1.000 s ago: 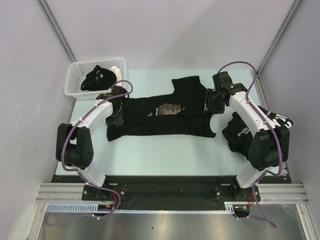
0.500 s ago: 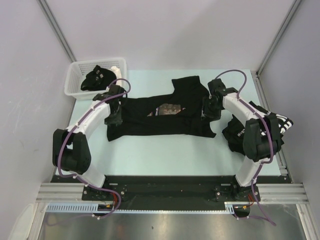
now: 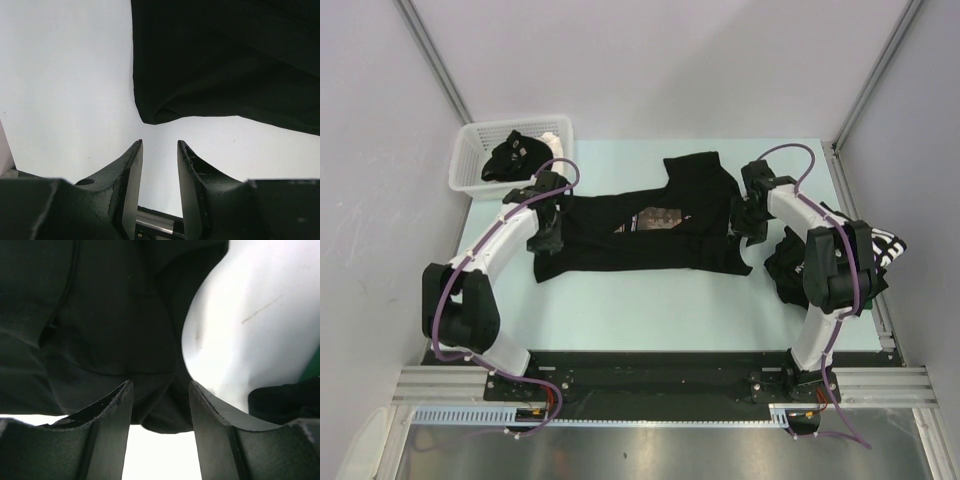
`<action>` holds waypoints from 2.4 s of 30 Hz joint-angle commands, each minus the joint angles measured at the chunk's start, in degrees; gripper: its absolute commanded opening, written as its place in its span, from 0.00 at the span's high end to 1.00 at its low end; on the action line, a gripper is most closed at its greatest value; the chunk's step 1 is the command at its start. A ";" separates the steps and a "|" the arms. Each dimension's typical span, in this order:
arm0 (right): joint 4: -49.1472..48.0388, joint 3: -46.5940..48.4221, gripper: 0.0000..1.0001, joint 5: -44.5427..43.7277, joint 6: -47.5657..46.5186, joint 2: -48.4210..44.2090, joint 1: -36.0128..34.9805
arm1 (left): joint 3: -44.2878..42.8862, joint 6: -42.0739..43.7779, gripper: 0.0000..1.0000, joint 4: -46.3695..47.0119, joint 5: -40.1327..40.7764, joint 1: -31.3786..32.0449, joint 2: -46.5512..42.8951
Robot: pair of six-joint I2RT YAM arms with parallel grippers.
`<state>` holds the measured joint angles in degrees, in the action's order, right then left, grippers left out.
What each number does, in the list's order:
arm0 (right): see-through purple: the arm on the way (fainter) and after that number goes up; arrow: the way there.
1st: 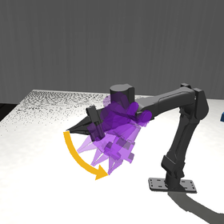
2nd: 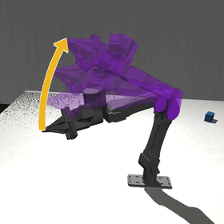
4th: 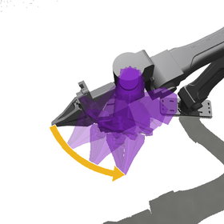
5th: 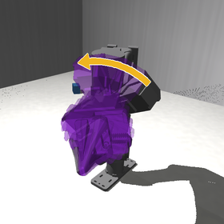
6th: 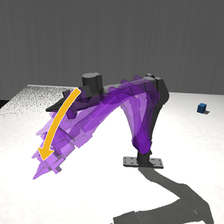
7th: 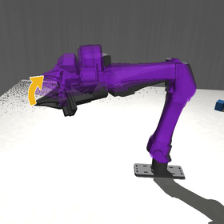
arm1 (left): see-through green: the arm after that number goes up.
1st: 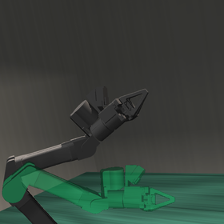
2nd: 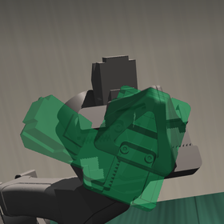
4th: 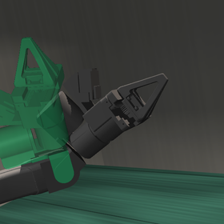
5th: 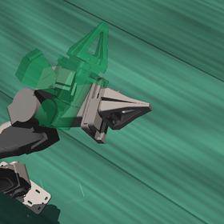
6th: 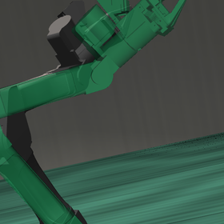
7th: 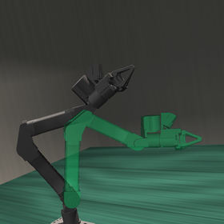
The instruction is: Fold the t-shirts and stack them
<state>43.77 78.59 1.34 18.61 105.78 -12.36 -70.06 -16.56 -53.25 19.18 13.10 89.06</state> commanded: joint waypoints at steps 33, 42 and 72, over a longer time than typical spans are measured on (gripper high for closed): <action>-0.97 1.83 1.00 -1.34 -2.09 2.42 0.58 | 0.37 -1.02 0.61 -1.33 0.51 0.17 -2.75; 0.44 7.10 1.00 -3.37 -3.49 3.21 1.20 | 0.80 -1.29 0.61 -1.33 0.07 0.17 -2.66; 3.69 21.17 0.88 -6.53 -5.08 15.33 2.51 | 2.04 -1.11 0.60 -2.03 0.42 0.17 -3.63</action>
<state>46.50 98.52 -3.16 14.24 119.85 -10.96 -68.14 -16.95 -54.81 19.22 13.10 87.61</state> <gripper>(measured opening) 0.056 0.395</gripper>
